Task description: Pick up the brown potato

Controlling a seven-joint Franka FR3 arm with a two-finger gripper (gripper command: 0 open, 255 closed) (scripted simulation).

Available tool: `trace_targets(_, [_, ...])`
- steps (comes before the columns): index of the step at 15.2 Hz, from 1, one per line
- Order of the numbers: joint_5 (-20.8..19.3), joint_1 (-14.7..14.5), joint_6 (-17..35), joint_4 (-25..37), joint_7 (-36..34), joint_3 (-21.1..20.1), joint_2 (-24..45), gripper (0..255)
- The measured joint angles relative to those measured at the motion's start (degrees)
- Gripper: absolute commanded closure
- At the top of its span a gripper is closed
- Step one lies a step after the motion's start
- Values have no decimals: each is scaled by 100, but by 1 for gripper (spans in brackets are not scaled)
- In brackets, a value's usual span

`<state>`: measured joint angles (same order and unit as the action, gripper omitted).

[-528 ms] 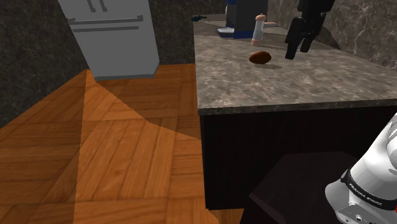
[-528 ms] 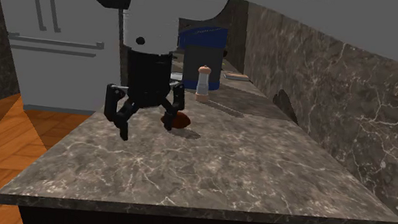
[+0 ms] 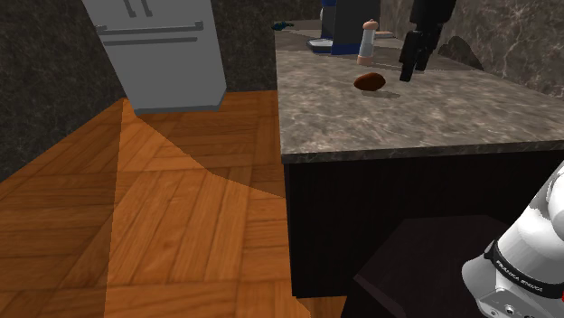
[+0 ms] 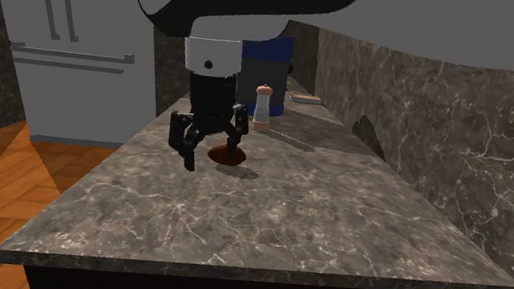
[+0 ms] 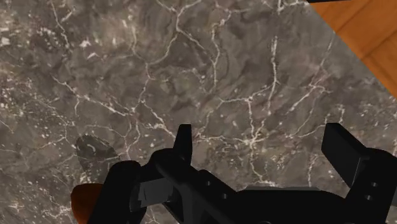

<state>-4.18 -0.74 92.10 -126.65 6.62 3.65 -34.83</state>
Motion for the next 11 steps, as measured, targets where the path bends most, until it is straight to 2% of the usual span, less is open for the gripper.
trace_targets(3, [-224,19,250,144,510,237,428,0])
trace_targets(11, [-621,74,732,1112,1898,815,1886,0])
